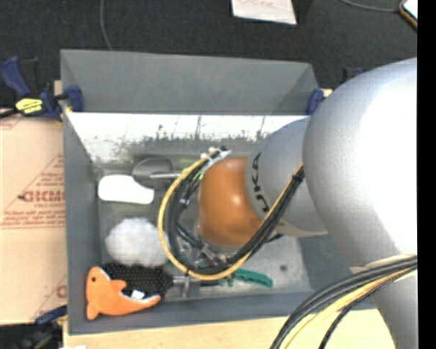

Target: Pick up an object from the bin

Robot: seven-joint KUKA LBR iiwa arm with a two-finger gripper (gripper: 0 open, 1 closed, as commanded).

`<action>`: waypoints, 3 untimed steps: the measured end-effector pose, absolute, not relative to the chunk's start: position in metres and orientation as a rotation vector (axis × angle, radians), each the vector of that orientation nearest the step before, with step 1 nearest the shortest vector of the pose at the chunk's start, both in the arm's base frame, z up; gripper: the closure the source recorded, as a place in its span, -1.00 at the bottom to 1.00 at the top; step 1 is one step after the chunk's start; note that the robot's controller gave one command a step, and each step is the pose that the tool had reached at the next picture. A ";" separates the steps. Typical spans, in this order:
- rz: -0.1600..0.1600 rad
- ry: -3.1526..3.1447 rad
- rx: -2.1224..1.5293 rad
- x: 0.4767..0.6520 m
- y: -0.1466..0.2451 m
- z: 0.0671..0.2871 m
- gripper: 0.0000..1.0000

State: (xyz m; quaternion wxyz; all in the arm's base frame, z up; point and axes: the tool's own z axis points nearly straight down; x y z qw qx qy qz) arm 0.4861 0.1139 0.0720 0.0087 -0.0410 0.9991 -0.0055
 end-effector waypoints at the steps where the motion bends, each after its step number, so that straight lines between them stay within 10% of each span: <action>1: -0.018 3.126 -0.129 0.484 0.113 0.085 1.00; 3: -0.010 3.123 -0.137 0.485 0.115 0.150 1.00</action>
Offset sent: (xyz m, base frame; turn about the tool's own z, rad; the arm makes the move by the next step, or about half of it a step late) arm -0.0009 -0.0007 0.0229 -0.0002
